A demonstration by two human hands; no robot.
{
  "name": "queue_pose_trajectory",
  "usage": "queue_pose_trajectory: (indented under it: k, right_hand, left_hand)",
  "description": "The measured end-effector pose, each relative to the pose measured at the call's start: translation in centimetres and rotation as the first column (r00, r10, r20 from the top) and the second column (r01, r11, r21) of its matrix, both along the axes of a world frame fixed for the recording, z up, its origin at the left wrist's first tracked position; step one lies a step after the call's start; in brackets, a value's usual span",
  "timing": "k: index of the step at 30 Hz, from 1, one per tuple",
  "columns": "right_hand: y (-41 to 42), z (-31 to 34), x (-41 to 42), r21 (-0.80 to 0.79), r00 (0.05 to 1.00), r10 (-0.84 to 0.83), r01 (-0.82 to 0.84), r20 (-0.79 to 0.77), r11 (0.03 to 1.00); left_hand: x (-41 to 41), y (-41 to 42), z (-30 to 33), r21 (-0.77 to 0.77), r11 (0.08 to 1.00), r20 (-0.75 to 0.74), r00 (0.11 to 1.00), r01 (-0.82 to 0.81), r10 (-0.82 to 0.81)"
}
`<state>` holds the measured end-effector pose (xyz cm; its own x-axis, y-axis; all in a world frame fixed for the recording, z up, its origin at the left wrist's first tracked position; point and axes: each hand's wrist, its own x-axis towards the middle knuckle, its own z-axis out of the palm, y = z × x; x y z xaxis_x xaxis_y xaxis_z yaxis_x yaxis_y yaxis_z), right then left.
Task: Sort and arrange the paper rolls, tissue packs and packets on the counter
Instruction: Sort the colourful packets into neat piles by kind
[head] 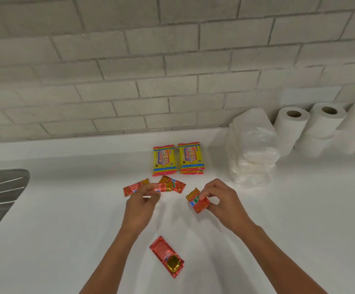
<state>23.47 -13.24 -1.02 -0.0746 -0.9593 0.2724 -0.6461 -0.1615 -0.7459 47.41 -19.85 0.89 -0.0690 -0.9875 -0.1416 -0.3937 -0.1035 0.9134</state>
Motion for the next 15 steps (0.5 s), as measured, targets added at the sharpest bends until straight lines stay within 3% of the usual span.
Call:
queue_pose_trajectory:
  k: [6,10,15]
  right_hand:
    - [0.2,0.3,1.2,-0.080,1.000,-0.006,0.006,0.001,0.997]
    - [0.3,0.4,2.0,-0.162,0.999,0.038,-0.035,0.011,0.986]
    - [0.5,0.0,3.2,-0.168,0.998,0.068,-0.064,0.018,0.984]
  left_hand:
    - [-2.9,3.6,1.8,0.166,0.982,-0.117,0.990,0.092,-0.074]
    - [-4.1,5.1,2.6,0.291,0.953,-0.223,0.975,0.084,-0.018]
    - [-4.1,5.7,2.4,0.270,0.961,-0.310,0.950,0.057,0.030]
